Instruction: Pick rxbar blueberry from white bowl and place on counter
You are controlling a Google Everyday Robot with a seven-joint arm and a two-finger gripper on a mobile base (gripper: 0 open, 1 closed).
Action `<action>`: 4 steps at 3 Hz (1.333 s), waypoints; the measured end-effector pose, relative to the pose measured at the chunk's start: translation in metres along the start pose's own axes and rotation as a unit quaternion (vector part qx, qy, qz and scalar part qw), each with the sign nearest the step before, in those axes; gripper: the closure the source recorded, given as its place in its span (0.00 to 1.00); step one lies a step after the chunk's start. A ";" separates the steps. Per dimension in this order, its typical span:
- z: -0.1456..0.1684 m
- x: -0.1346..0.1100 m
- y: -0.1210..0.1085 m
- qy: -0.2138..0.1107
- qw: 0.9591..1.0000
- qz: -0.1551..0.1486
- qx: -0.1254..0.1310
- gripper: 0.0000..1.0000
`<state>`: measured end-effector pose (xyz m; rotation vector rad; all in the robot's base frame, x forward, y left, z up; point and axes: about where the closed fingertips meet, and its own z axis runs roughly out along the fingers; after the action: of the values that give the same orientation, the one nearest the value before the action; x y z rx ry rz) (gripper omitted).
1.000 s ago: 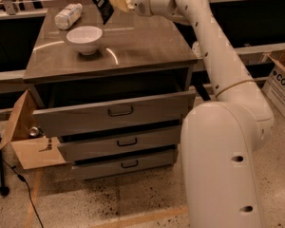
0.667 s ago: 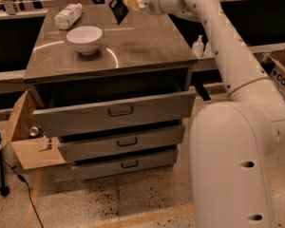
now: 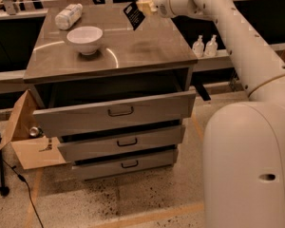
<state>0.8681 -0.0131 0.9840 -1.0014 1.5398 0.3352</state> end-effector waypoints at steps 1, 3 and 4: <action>-0.011 0.004 0.001 0.011 1.000 0.002 0.000 0.59; -0.024 0.005 0.009 0.019 1.000 0.005 -0.009 0.13; -0.036 0.005 0.009 0.043 0.999 0.011 0.006 0.00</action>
Offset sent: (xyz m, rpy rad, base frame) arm -0.0265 -0.0240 0.0029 -0.0179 0.0308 -0.0113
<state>0.8375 -0.0351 0.9858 -1.0016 1.6292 0.3004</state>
